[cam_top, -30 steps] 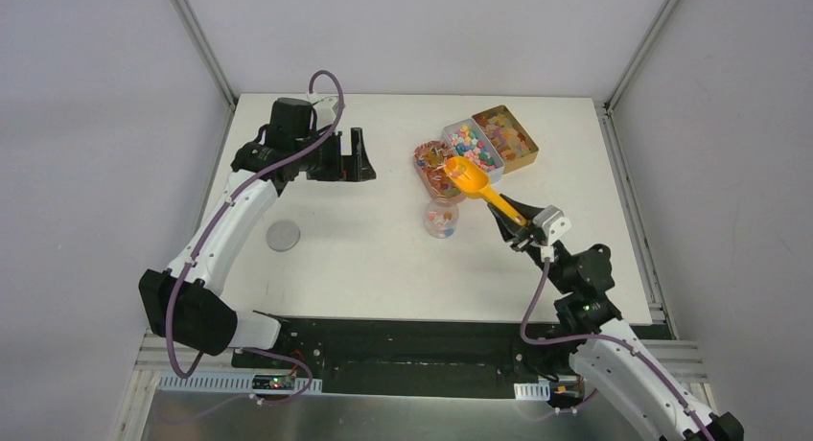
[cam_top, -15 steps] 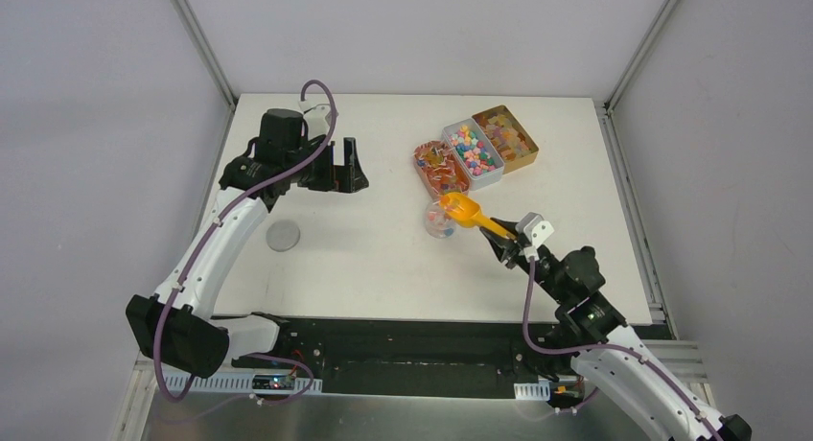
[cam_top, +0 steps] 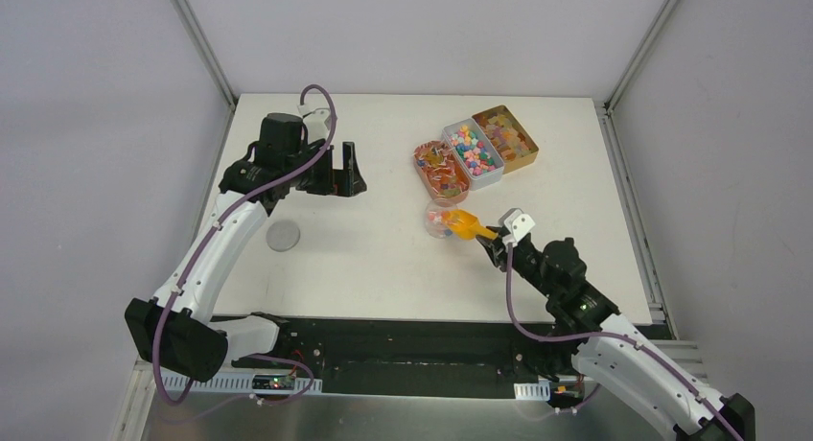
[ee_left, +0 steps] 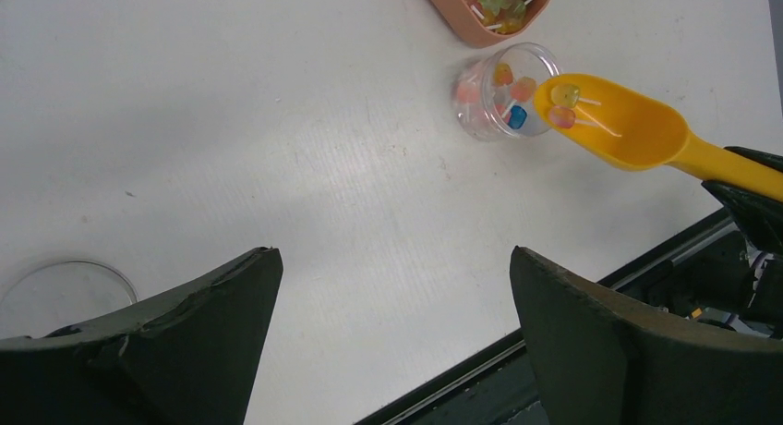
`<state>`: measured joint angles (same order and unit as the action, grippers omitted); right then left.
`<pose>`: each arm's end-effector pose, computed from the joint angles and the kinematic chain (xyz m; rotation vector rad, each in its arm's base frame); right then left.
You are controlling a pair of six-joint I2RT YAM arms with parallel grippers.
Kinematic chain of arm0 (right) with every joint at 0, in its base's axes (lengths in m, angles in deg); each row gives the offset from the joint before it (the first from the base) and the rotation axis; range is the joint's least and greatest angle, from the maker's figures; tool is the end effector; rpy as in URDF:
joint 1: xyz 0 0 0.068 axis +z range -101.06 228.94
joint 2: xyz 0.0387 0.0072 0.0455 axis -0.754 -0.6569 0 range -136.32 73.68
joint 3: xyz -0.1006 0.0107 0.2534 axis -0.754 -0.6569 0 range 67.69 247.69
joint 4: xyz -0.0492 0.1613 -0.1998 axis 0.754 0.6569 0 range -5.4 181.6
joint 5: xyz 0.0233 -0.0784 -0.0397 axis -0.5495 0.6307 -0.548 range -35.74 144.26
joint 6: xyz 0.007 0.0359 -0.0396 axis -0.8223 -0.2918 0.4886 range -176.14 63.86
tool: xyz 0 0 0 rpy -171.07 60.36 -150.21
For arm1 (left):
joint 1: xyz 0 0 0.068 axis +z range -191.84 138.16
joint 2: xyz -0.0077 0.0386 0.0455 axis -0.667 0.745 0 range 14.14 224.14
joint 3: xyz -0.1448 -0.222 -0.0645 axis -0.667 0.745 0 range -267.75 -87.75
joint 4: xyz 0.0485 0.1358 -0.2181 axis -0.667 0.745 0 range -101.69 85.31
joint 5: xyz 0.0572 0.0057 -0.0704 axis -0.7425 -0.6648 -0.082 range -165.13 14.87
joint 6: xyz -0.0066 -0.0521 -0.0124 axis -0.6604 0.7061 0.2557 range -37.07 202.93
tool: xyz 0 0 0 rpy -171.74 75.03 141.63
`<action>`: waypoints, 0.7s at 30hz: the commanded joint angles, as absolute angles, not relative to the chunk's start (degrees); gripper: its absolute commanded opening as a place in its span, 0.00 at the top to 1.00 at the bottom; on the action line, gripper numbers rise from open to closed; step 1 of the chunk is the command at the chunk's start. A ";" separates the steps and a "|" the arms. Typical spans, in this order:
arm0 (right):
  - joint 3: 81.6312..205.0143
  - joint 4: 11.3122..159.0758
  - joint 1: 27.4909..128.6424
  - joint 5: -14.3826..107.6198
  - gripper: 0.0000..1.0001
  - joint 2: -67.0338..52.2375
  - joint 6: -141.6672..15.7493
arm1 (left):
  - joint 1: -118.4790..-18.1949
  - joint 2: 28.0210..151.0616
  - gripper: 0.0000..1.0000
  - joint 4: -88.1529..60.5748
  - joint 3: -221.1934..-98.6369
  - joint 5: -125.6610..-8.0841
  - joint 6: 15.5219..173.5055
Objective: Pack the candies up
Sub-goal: Place the fake candies in the packing bottle.
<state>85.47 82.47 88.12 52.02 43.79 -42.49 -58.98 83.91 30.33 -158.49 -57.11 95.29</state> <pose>0.1163 0.0965 0.2334 -0.8081 1.5618 0.3597 0.2394 -0.0854 0.3545 0.2640 2.3088 -0.6242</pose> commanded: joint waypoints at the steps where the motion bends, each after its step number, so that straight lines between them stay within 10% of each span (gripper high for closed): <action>1: 91.09 83.61 88.57 53.91 1.00 41.07 -43.10 | -58.53 82.48 0.01 28.84 -157.92 -57.82 93.85; 21: 113.12 106.00 88.67 56.85 1.00 25.87 -45.53 | -58.53 80.95 0.01 28.91 -157.08 -61.38 92.51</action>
<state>107.06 101.53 88.38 56.00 28.10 -43.48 -58.98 82.78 30.36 -157.28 -60.02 93.83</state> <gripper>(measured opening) 0.298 0.992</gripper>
